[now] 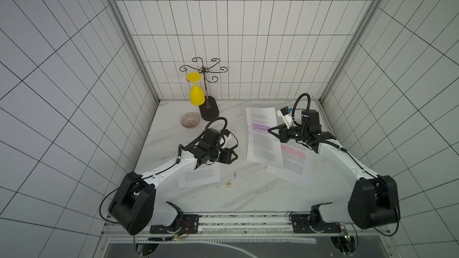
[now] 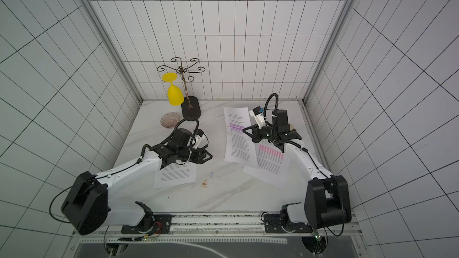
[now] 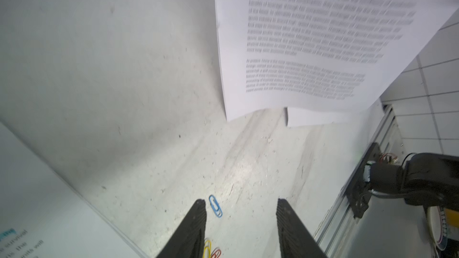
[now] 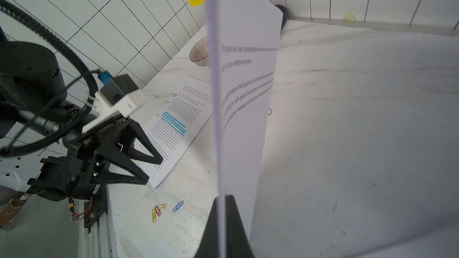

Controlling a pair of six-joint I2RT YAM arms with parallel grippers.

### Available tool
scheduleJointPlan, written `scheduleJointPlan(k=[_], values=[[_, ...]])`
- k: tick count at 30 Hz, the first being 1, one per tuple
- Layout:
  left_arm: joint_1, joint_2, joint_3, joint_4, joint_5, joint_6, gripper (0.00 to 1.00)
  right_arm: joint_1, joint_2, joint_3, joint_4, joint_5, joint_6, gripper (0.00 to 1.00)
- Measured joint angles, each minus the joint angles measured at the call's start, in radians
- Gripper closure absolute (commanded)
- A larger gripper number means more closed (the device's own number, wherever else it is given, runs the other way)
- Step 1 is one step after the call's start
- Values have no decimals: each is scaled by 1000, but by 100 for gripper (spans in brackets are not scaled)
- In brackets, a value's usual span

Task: Unclip the paperclips from the documents
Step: Place the paper clip at the center of the board, then remove the paper clip from the document.

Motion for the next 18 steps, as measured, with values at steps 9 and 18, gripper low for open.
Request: scheduleJointPlan(k=[9, 18], values=[[134, 22, 56, 356, 184, 63, 40, 23, -113, 0, 49, -139, -45, 100], [151, 163, 184, 540, 401, 41, 38, 24, -144, 0, 113, -274, -47, 100]])
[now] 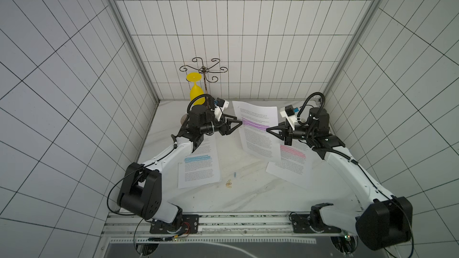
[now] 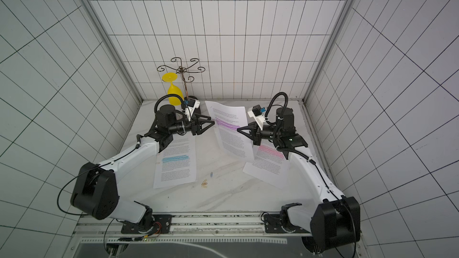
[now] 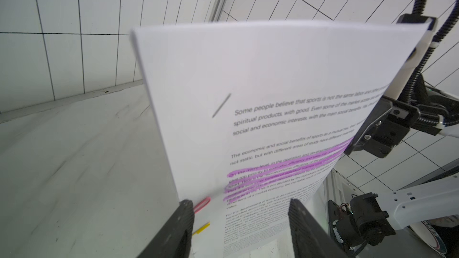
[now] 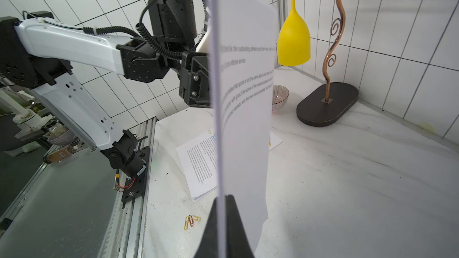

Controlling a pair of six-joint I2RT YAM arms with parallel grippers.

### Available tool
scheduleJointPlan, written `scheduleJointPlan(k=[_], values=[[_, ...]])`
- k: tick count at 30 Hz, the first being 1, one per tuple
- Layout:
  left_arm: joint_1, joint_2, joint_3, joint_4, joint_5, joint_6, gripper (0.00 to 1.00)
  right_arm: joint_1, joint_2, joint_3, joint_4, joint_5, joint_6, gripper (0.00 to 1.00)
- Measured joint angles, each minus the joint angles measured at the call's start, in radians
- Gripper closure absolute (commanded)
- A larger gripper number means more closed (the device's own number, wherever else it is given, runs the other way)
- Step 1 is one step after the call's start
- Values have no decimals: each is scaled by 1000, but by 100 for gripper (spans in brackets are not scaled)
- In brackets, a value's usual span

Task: Unclip the paperclips from the documents
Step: Remove the paper clip from the document.

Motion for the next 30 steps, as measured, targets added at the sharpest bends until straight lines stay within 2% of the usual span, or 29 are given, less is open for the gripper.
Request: scheduleJointPlan(k=[7, 12, 15, 21, 27, 30], values=[[0, 15, 1, 16, 50, 3, 36, 0, 0, 0, 19, -55, 0, 100], [13, 14, -7, 7, 14, 18, 36, 0, 0, 0, 27, -81, 1, 100], [36, 14, -21, 13, -12, 12, 29, 0, 0, 0, 32, -97, 5, 100], [58, 14, -26, 34, -26, -11, 29, 0, 0, 0, 63, -119, 32, 100], [53, 17, -26, 90, 50, -63, 30, 0, 1, 0, 105, -120, 58, 100], [48, 27, -26, 98, 95, -79, 34, 0, 3, 0, 129, -120, 69, 100]])
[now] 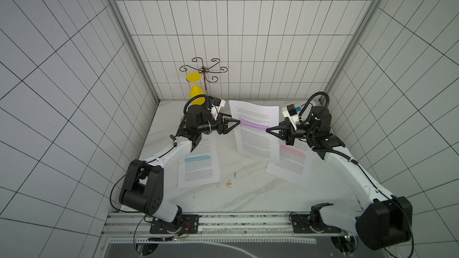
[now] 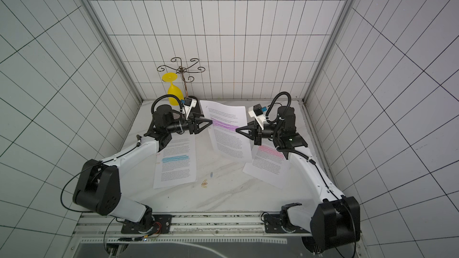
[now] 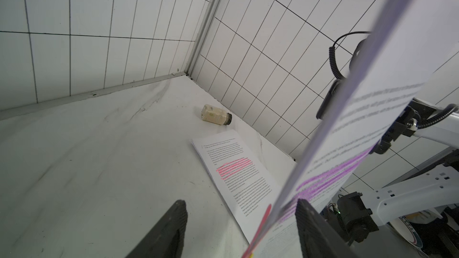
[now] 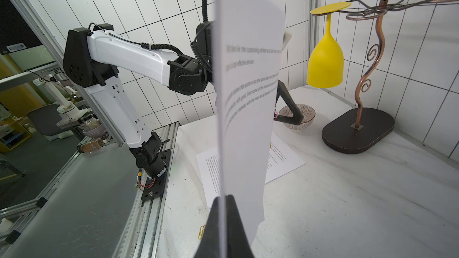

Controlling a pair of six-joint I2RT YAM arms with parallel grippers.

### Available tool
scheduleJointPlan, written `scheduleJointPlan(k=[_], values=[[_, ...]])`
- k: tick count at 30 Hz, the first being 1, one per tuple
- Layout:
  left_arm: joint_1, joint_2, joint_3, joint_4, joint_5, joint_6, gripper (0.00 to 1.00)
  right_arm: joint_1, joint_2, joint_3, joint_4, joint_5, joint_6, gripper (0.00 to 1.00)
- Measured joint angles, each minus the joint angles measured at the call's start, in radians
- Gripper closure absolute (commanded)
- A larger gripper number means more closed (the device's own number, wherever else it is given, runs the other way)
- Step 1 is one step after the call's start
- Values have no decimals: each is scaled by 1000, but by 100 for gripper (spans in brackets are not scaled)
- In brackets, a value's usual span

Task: Unclip the paperclips from the documents
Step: Remove the paper clip from the document.

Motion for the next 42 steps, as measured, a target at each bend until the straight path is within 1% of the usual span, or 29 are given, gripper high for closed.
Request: scheduleJointPlan(k=[2, 6, 9, 15, 27, 30, 36, 42], values=[[-2, 8, 0, 2, 26, -13, 42, 0, 2, 0, 14, 0, 7, 100], [-3, 14, -2, 13, 57, -38, 65, 0, 15, 0, 30, 0, 17, 100], [-3, 17, -2, 28, 66, -56, 78, 0, 19, 0, 34, 0, 21, 100], [3, 28, -2, 49, 71, -79, 80, 0, 19, 0, 38, 2, 25, 100], [20, 28, -2, 58, 67, -93, 76, 0, 19, 0, 39, 5, 29, 100], [22, 28, -6, 63, 64, -93, 78, 0, 19, 0, 42, 5, 29, 100], [33, 28, -11, 71, 59, -102, 78, 0, 19, 0, 44, 5, 29, 100], [37, 28, -11, 85, 55, -119, 74, 0, 19, 0, 45, 5, 29, 100]])
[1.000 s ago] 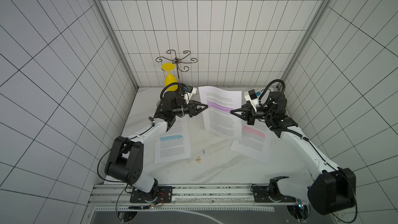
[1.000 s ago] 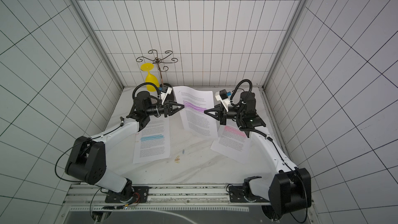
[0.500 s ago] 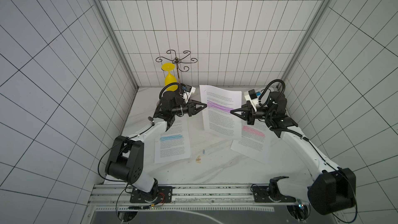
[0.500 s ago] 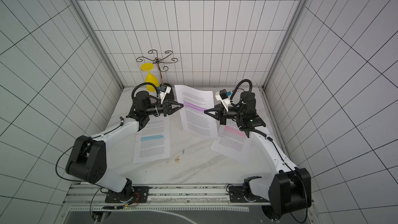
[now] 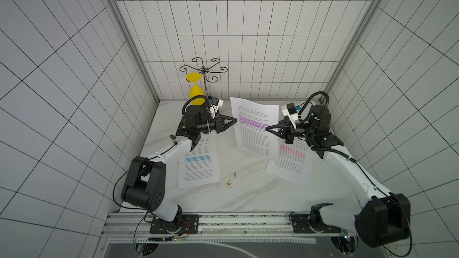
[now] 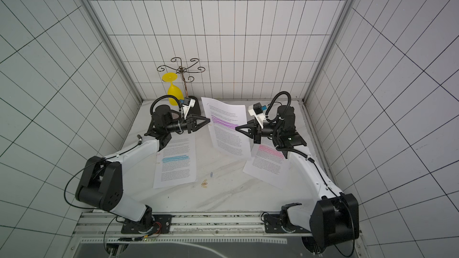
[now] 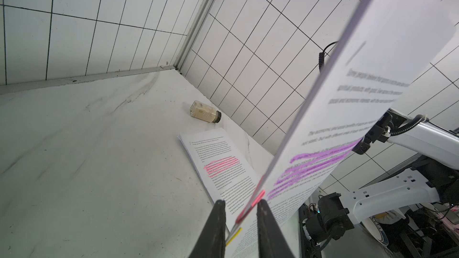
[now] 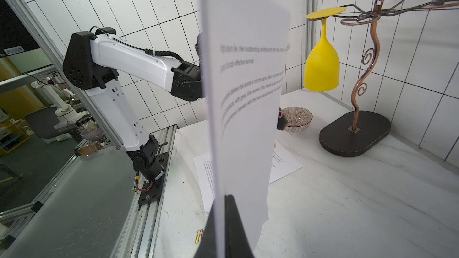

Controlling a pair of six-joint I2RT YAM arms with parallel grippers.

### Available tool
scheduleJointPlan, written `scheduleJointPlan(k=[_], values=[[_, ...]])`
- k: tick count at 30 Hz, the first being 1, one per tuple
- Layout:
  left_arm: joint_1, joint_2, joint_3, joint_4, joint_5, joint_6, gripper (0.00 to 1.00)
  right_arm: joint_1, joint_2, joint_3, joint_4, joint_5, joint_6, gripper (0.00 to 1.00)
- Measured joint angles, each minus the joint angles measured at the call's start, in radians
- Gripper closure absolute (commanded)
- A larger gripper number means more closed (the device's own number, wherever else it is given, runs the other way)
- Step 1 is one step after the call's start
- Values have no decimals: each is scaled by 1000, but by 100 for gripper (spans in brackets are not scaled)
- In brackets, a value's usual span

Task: Unclip the paperclips from the documents
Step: Remove the paper clip from the document.

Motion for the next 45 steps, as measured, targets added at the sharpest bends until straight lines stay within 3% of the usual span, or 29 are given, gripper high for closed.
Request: scheduleJointPlan(k=[5, 11, 13, 18, 19, 25, 26, 29, 35, 45], values=[[0, 0, -3, 54, 5, -37, 53, 0, 0, 0, 0, -1, 0, 100], [-6, 2, -10, 126, 26, -89, 46, 0, 0, 0, 0, -4, 0, 100], [-13, 6, -10, 142, 33, -95, 51, 0, 0, 0, 0, -5, 0, 100], [-26, 26, -17, 172, 47, -126, 79, 0, 0, 0, 0, -4, 0, 100], [-26, 31, -19, 177, 47, -128, 81, 0, 0, 0, 0, -4, 0, 100], [-19, 35, -27, 189, 47, -141, 82, 0, 0, 0, 0, -2, 0, 100], [-16, 35, -29, 192, 47, -143, 87, 0, 0, 0, 0, -1, 0, 100], [-7, 35, -32, 195, 46, -150, 88, 0, 0, 0, 0, 0, 0, 100], [2, 35, -36, 207, 49, -159, 100, -2, 0, 0, 0, 11, 0, 100], [5, 35, -67, 201, 50, -154, 100, -11, 4, 0, -4, 45, 1, 100]])
